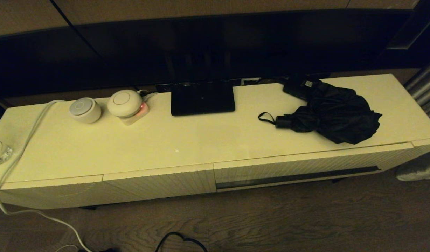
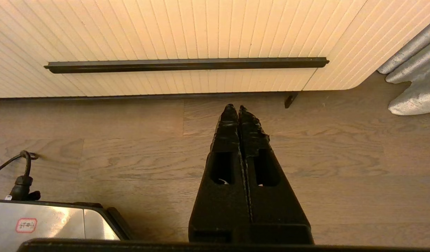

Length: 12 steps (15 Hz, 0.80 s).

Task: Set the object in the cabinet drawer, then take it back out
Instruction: Open the drawer

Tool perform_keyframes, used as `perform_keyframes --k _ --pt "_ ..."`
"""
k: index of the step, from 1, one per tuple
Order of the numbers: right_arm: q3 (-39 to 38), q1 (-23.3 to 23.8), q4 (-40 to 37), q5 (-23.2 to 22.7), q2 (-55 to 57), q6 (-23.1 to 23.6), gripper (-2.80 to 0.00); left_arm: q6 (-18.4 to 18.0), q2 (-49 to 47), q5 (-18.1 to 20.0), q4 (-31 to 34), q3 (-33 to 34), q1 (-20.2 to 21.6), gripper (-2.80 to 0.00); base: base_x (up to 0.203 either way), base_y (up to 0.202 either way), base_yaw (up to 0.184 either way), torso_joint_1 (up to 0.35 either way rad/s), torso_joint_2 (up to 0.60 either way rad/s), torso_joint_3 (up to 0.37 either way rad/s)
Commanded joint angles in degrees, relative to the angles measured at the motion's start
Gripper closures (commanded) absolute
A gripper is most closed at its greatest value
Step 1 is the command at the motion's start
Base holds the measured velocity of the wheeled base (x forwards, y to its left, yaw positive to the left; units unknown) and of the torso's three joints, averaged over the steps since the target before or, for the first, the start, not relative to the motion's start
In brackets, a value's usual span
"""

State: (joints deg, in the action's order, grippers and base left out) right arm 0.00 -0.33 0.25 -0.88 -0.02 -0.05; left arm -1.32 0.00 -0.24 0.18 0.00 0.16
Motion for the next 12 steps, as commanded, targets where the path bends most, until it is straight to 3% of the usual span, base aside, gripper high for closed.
perform_keyframes --k 1,12 --pt "-0.1 0.0 0.0 0.0 -0.1 0.0 0.00 0.0 0.0 0.0 0.0 0.2 0.0 0.00 0.000 0.000 0.000 0.000 0.00 0.000" --pt "0.0 0.0 -0.4 0.5 -0.2 0.9 0.00 0.0 0.0 0.0 0.0 0.2 0.0 0.00 0.000 0.000 0.000 0.000 0.00 0.000"
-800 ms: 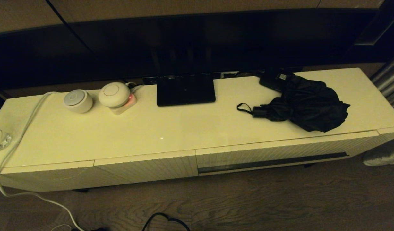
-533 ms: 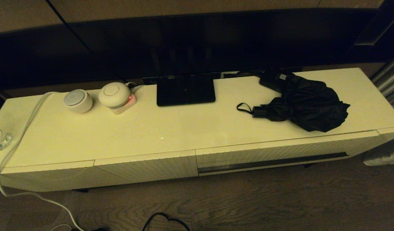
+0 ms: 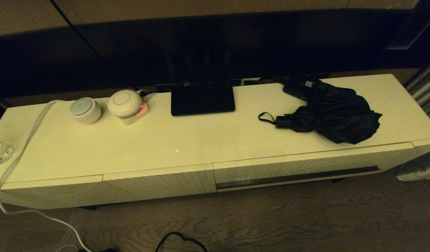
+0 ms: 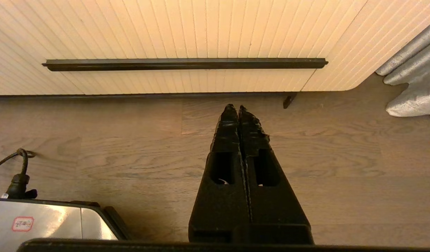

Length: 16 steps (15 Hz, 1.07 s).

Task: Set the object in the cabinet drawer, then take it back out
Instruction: Open the drawer

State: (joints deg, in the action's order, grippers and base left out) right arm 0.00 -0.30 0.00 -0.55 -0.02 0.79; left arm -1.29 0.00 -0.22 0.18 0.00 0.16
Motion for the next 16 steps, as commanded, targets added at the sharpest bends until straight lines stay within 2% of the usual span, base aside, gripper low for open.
perform_keyframes --k 1,3,6,8,10,11,13,16 --pt "0.5 0.0 -0.2 0.9 -0.2 0.5 0.00 0.0 0.0 0.0 0.0 0.2 0.0 0.00 0.000 0.000 0.000 0.000 0.00 0.000" --pt "7.2 0.0 -1.8 0.8 2.3 1.3 0.00 0.0 0.0 0.0 0.0 0.2 0.0 0.00 0.000 0.000 0.000 0.000 0.00 0.000" --pt "25.2 -0.6 -6.2 -0.4 14.9 1.5 0.00 0.0 0.0 0.0 0.0 0.2 0.0 0.00 0.000 0.000 0.000 0.000 0.00 0.000" --pt "35.2 -0.9 -8.9 -2.2 23.2 4.8 0.00 0.0 0.0 0.0 0.0 0.2 0.0 0.00 0.000 0.000 0.000 0.000 0.00 0.000" --pt "41.7 -1.1 -12.6 -6.0 30.2 15.3 0.00 0.0 0.0 0.0 0.0 0.2 0.0 0.00 0.000 0.000 0.000 0.000 0.00 0.000" --pt "42.8 -1.1 -14.9 -7.2 33.0 22.1 0.00 0.0 0.0 0.0 0.0 0.2 0.0 0.00 0.000 0.000 0.000 0.000 0.00 0.000" --pt "42.7 -1.2 -17.9 -8.1 38.1 35.6 0.00 0.0 0.0 0.0 0.0 0.2 0.0 0.00 0.000 0.000 0.000 0.000 0.00 0.000" --pt "37.9 -1.2 -18.9 -8.1 41.1 51.2 0.00 0.0 0.0 0.0 0.0 0.2 0.0 0.00 0.000 0.000 0.000 0.000 0.00 0.000"
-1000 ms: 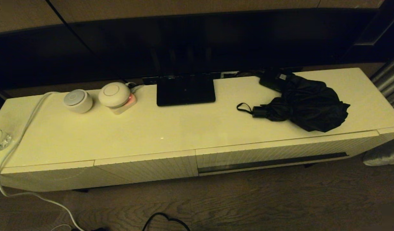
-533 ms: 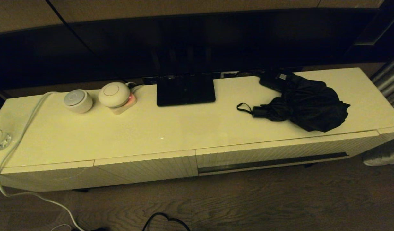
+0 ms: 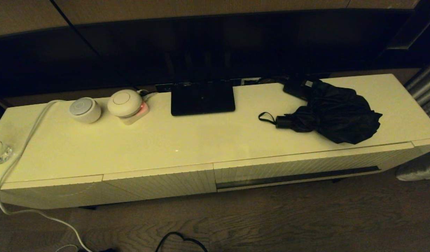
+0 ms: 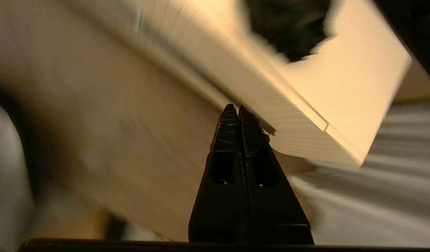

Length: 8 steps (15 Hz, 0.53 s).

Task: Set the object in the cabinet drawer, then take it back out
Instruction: Open the drawer

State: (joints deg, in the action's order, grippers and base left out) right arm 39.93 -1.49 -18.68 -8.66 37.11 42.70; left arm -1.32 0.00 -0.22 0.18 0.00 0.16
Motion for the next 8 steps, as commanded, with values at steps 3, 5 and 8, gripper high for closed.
perform_keyframes --k 3,5,8 --pt "-6.5 -0.1 -0.3 1.6 6.8 22.4 0.00 0.0 0.0 0.0 0.0 0.2 0.0 0.00 0.000 0.000 0.000 0.000 0.00 0.000" --pt "-7.8 -0.1 -0.4 2.6 7.7 23.6 0.00 0.0 0.0 0.0 0.0 0.2 0.0 0.00 0.000 0.000 0.000 0.000 0.00 0.000" --pt "-7.7 -0.8 -0.3 2.5 11.6 27.5 0.00 0.0 0.0 0.0 0.0 0.2 0.0 0.00 0.000 0.000 0.000 0.000 0.00 0.000"
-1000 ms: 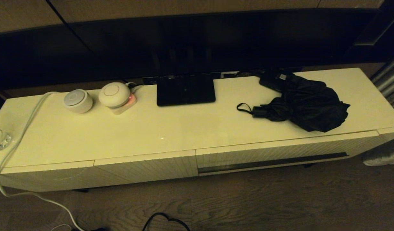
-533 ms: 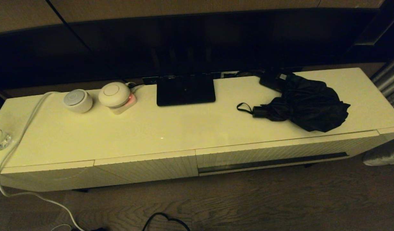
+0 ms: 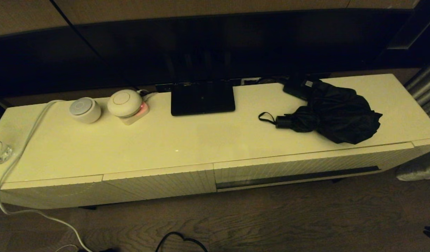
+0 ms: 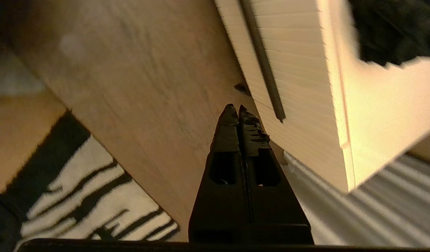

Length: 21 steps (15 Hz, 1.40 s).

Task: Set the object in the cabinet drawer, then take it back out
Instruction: Open the drawer

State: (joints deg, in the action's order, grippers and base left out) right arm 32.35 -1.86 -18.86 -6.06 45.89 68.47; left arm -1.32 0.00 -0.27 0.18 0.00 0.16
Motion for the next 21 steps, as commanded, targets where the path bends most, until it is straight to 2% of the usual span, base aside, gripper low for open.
perform_keyframes --k 1,6,8,9,11,12,13,18,21 --pt "-0.7 -1.1 -0.2 -0.1 4.0 3.0 0.00 0.0 0.0 0.0 0.0 0.2 0.0 0.00 0.000 0.000 0.000 0.000 0.00 0.000" --pt "-4.3 -3.3 1.1 -0.2 10.3 3.6 0.00 0.0 0.0 0.0 0.0 0.2 0.0 0.00 0.000 0.000 0.000 0.000 0.00 0.000" --pt "-4.2 -4.4 6.4 -0.3 15.9 2.8 0.00 0.0 0.0 0.0 0.0 0.2 0.0 0.00 0.000 0.000 0.000 0.000 0.00 0.000" --pt "-4.1 -5.5 9.7 -0.3 18.9 1.6 0.00 0.0 0.0 0.0 0.0 0.2 0.0 0.00 0.000 0.000 0.000 0.000 0.00 0.000" --pt "-3.5 -10.2 14.8 -0.1 24.1 -3.6 0.00 0.0 0.0 0.1 0.0 0.2 0.0 0.00 0.000 0.000 0.000 0.000 0.00 0.000" --pt "-2.8 -12.5 15.8 0.0 25.9 -6.2 0.00 0.0 0.0 0.0 0.0 0.2 0.0 0.00 0.000 0.000 0.000 0.000 0.00 0.000" --pt "-2.5 -13.4 16.4 0.1 27.4 -6.9 0.00 0.0 0.0 0.0 0.0 0.2 0.0 0.00 0.000 0.000 0.000 0.000 0.00 0.000" --pt "-2.0 -16.7 17.5 3.2 36.3 -6.9 0.00 0.0 0.0 0.0 0.0 0.2 0.0 0.00 0.000 0.000 0.000 0.000 0.00 0.000" --pt "-3.0 -16.9 25.0 4.7 43.2 -6.9 0.00 0.0 0.0 0.0 0.0 0.2 0.0 0.00 0.000 0.000 0.000 0.000 0.00 0.000"
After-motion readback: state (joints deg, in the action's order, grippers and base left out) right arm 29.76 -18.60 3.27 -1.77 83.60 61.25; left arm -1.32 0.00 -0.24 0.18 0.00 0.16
